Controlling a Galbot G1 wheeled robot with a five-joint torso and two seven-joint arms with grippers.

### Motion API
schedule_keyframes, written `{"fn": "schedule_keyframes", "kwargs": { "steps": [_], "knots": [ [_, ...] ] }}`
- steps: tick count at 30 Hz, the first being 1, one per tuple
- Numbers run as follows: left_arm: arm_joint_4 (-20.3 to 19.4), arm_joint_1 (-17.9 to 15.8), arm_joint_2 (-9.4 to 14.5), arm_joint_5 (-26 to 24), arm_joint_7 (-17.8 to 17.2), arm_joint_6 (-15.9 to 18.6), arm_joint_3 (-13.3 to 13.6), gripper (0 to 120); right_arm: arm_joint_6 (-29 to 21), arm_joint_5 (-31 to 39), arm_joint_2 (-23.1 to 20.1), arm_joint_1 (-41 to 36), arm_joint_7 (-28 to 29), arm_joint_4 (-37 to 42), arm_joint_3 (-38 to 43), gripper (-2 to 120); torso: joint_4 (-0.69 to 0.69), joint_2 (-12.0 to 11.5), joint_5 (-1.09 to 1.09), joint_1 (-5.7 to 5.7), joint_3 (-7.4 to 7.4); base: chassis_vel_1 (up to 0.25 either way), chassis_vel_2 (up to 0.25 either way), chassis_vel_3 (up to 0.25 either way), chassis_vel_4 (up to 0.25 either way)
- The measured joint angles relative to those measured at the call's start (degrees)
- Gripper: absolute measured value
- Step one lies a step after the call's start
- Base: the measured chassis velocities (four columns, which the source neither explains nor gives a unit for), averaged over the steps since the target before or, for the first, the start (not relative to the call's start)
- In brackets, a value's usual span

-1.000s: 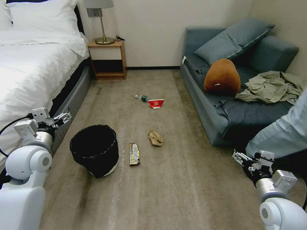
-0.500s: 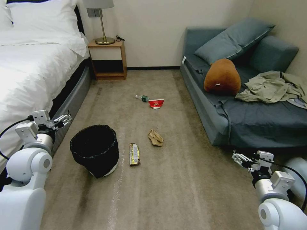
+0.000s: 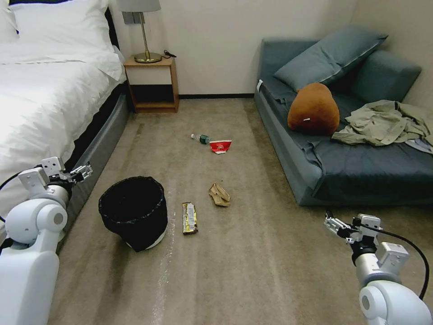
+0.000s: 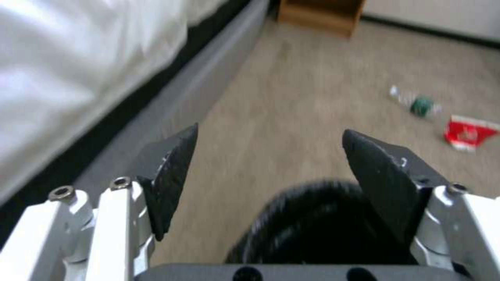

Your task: Pick up the trash bin, then pick up the garbage on the floor and place it into the trash bin.

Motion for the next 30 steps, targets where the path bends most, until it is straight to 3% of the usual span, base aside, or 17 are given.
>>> {"fn": "schedule_keyframes", "kwargs": {
  "steps": [5, 8, 11, 30],
  "knots": [
    [2.00, -0.37, 0.55, -1.46, -0.88, 0.97, 0.68, 77, 0.11, -0.43, 0.03, 0.69, -0.02, -0.77, -0.79, 100, 0.00, 0.00, 0.01, 0.00, 0.00, 0.000, 0.000, 0.000, 0.000],
    [5.07, -0.53, 0.51, -1.31, -1.30, 0.99, 1.18, 91, 0.16, -0.84, -0.06, 1.46, -0.04, -1.52, -1.92, 100, 0.01, 0.00, 0.00, 0.00, 0.00, 0.000, 0.000, 0.000, 0.000],
    [7.30, -0.99, 0.19, -0.85, -1.32, 0.99, 1.68, 94, 0.23, -0.96, -0.09, 1.68, -0.05, -1.87, -2.26, 100, 0.01, 0.00, 0.01, 0.00, 0.00, 0.000, 0.000, 0.000, 0.000],
    [16.44, -6.48, -2.83, 2.95, -0.11, 0.81, 7.94, 94, 1.02, -1.58, 0.28, 2.59, -0.09, -3.88, -2.33, 100, 0.00, 0.00, 0.00, 0.00, 0.00, 0.000, 0.000, 0.000, 0.000]
  ]
}}
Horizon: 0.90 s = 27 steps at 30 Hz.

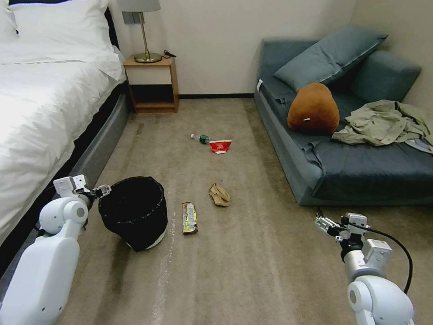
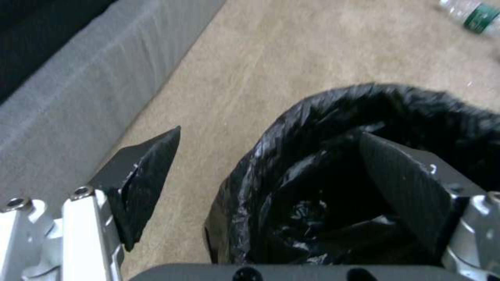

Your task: Pick up the trash bin, then pick up the garbage on the floor and place it into the trash bin.

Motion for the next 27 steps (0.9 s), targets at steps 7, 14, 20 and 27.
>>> {"fn": "schedule_keyframes", "kwargs": {
  "steps": [7, 14, 20, 27],
  "knots": [
    [3.31, -1.17, -0.87, 2.12, 0.75, -0.04, 0.45, 94, 0.04, -0.56, 0.22, 0.59, 0.00, -1.10, -0.51, 100, 0.00, 0.00, 0.00, 0.00, 0.00, 0.000, 0.000, 0.000, 0.000],
    [6.34, -1.88, -2.05, 4.49, 1.59, -0.08, 0.93, 94, 0.10, -1.38, 0.60, 1.10, 0.00, -1.94, -1.51, 100, 0.00, 0.00, 0.00, 0.00, 0.00, 0.000, 0.000, 0.000, 0.000],
    [8.19, -2.56, -2.58, 5.50, 1.87, -0.11, 1.30, 94, 0.32, -1.77, 0.68, 1.22, 0.01, -2.40, -1.96, 100, 0.00, 0.00, 0.00, 0.00, 0.00, 0.000, 0.000, 0.000, 0.000],
    [9.51, -3.02, -2.81, 6.00, 1.90, -0.11, 1.58, 94, 0.89, -2.07, 0.74, 1.38, 0.00, -2.82, -2.46, 100, 0.00, 0.00, 0.00, 0.00, 0.00, 0.000, 0.000, 0.000, 0.000]
  ]
}}
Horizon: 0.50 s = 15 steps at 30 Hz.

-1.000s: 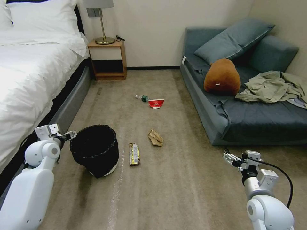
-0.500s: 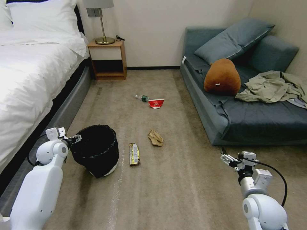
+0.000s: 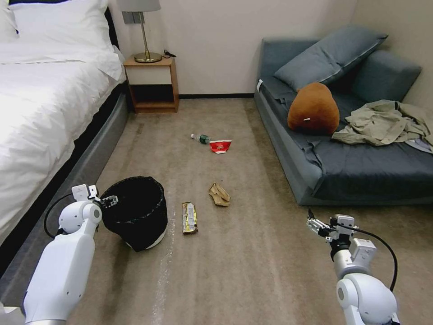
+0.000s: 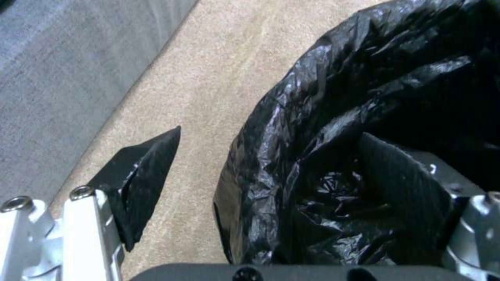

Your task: Pick up the trash bin, then pick up the garbage on the floor and place it into the trash bin.

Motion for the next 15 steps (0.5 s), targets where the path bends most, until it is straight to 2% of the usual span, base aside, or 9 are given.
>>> {"fn": "schedule_keyframes", "kwargs": {
  "steps": [7, 9, 12, 14, 15],
  "knots": [
    [0.61, -0.03, -0.13, 0.35, 0.01, 0.00, 0.02, 92, 0.21, 0.00, 0.01, -0.04, -0.01, -0.04, -0.23, 100, 0.00, 0.00, 0.00, 0.00, 0.00, 0.000, 0.000, 0.000, 0.000],
    [0.66, 0.05, -0.15, 0.59, 0.18, 0.00, 0.03, 82, 0.38, 0.03, 0.00, -0.15, -0.03, 0.01, -0.25, 100, 0.00, 0.00, 0.00, 0.00, 0.00, 0.000, 0.000, 0.000, 0.000],
    [0.64, 0.17, -0.15, 0.85, 0.43, 0.00, 0.07, 77, 0.45, 1.31, -0.06, -0.30, -0.04, 0.37, -0.29, 100, 0.00, 0.00, 0.00, 0.00, 0.00, 0.000, 0.000, 0.000, 0.000],
    [0.51, 0.36, -0.14, 1.11, 0.63, 0.00, 0.10, 63, -0.35, 4.60, -0.21, -0.68, 0.07, 1.69, -0.44, 100, 0.00, 0.00, 0.00, 0.00, 0.00, 0.000, 0.000, 0.000, 0.000],
    [0.51, 0.36, -0.14, 1.11, 0.63, 0.00, 0.10, 63, -0.35, 4.60, -0.21, -0.68, 0.07, 1.69, -0.44, 100, 0.00, 0.00, 0.00, 0.00, 0.00, 0.000, 0.000, 0.000, 0.000]
  ]
}}
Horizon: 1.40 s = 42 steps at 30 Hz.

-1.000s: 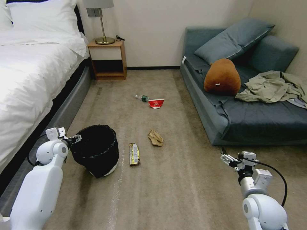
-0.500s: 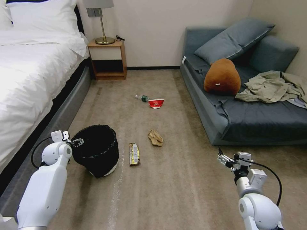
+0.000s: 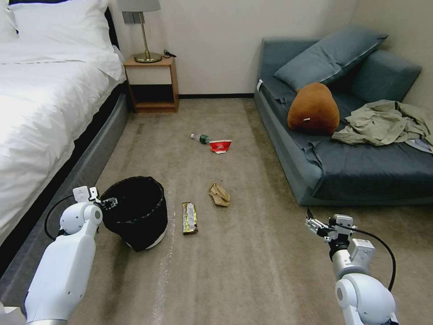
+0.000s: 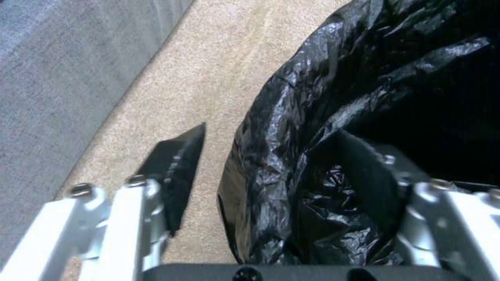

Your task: Pick up the trash bin, then pick up the garbage on the floor and place it into the trash bin.

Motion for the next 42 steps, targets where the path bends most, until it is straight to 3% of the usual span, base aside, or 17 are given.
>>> {"fn": "schedule_keyframes", "kwargs": {
  "steps": [15, 24, 35, 42],
  "knots": [
    [-2.12, 2.71, 0.51, 0.06, 0.61, -0.01, -1.31, 8, 0.70, -2.26, 0.30, -2.69, -0.36, 2.60, 0.56, 100, -0.01, 0.00, -0.01, 0.00, 0.00, 0.000, 0.000, 0.000, 0.000],
    [-6.03, 5.73, 1.60, -0.01, 1.47, -0.17, -3.58, 6, 1.82, -4.44, 1.28, -4.86, -0.63, 3.96, -0.15, 100, 0.00, -0.01, -0.01, 0.00, 0.00, 0.000, 0.000, 0.000, 0.000],
    [-11.62, 9.00, 2.52, 3.29, 2.55, -2.21, -5.43, 4, 2.20, -5.04, 1.44, -6.78, -0.84, 5.44, -0.85, 100, 0.01, 0.00, -0.01, 0.00, 0.00, 0.000, 0.000, 0.000, 0.000],
    [-18.64, 10.29, 3.46, 4.66, 2.79, -2.28, -5.64, 4, 2.27, -5.09, 0.21, -6.91, -1.46, 5.63, -1.93, 100, -0.01, 0.00, 0.00, 0.00, 0.00, 0.000, 0.000, 0.000, 0.000]
  ]
}}
